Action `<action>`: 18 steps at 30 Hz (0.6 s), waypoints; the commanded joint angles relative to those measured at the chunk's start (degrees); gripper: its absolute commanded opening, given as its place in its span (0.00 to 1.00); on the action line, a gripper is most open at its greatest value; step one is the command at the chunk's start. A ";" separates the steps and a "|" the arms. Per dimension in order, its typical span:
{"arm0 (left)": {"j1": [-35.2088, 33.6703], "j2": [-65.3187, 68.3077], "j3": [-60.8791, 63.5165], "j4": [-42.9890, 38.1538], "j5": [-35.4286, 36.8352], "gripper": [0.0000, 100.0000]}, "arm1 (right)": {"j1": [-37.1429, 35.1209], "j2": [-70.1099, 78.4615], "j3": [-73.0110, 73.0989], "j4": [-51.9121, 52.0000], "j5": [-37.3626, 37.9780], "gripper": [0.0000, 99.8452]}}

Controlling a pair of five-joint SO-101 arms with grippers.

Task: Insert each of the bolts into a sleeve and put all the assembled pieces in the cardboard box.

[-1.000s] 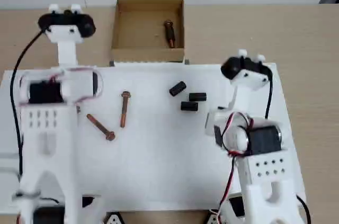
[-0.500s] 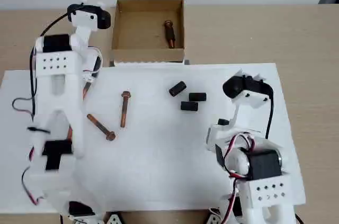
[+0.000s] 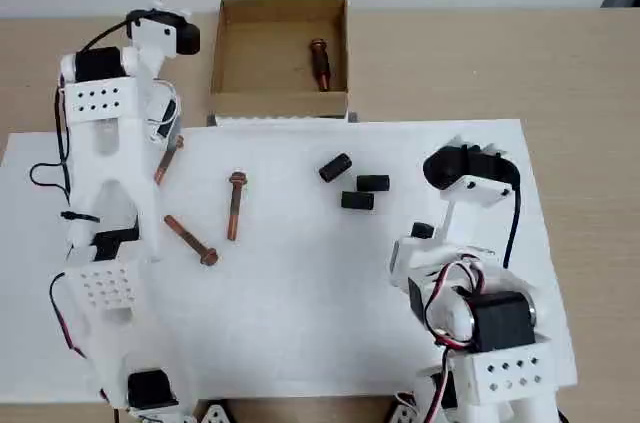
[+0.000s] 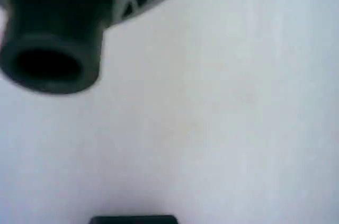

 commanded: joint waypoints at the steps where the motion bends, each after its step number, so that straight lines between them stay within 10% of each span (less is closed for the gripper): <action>1: -0.09 -0.44 -0.92 1.67 -1.23 0.11 | 0.31 -0.84 -0.44 -0.66 0.35 0.00; 18: 0.00 14.07 -10.24 -0.53 -2.11 0.11 | 0.31 -0.75 0.53 -0.66 0.35 0.00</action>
